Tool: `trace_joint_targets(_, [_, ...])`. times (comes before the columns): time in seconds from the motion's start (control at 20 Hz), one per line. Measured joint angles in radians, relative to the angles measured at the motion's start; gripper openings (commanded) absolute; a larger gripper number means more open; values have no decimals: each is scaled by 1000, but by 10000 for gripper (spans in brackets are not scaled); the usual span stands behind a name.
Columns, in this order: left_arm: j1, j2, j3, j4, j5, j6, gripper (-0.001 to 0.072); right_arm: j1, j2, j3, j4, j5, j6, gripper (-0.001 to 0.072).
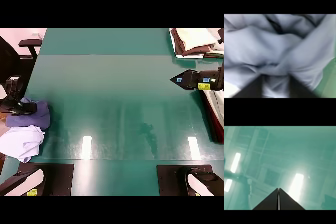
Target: Fold the shirts.
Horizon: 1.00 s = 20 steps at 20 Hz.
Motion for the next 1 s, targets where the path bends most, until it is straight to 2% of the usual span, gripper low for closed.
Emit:
trace_joint_targets(0.2, [5, 23, 51, -25, -26, -6, 21, 0, 0, 15, 2, -15, 0, 18])
trace_joint_targets(0.45, [-104, 142, 356, -148, -56, 20, 20, 0, -16, 175, 6, -31, 0, 18])
trace_joint_targets(0.7, [-411, 171, 648, -217, -79, 40, 20, 0, -90, 385, 2, -29, 0, 18])
trace_joint_targets(0.85, [-605, 127, 708, -231, -65, 42, 20, 0, -154, 504, 1, 6, 0, 17])
trace_joint_targets(1.0, [-787, 9, 731, -239, -40, 40, 22, 0, -218, 603, 0, 57, 0, 17])
